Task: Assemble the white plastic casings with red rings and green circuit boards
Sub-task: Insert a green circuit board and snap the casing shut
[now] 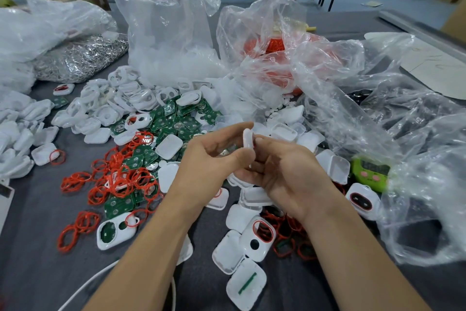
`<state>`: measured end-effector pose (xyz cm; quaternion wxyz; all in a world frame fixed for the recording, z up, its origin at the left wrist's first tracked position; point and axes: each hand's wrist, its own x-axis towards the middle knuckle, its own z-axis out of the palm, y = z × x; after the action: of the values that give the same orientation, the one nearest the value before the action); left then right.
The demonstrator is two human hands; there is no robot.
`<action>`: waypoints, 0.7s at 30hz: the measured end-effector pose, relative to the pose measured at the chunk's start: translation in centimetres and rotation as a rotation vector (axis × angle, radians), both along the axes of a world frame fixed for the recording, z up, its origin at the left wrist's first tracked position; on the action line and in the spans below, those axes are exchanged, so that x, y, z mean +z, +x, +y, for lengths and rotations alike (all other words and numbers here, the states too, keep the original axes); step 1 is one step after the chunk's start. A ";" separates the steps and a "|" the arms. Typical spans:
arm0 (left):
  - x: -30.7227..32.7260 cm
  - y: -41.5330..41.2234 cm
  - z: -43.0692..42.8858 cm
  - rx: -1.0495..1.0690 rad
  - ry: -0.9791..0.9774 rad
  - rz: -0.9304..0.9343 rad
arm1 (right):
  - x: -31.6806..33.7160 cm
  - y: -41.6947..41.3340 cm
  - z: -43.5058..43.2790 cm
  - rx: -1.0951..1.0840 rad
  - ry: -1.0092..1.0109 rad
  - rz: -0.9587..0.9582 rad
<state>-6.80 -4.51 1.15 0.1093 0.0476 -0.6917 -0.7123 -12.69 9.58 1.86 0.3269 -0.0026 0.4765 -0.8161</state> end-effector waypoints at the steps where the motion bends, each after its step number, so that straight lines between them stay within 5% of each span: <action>1: 0.0 0.0 0.1 -0.013 0.000 0.007 | -0.1 0.0 0.1 0.045 0.007 0.012; 8: -0.3 0.2 0.3 0.187 -0.397 0.069 | -0.2 0.3 0.1 0.165 0.043 0.126; 21: -0.1 0.3 0.0 0.183 -0.378 0.161 | -0.4 -0.9 1.5 0.289 -0.077 0.117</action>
<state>-6.51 -4.47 1.02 0.2355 0.0318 -0.7947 -0.5585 -13.57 11.11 1.44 0.4124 -0.1315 0.4576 -0.7767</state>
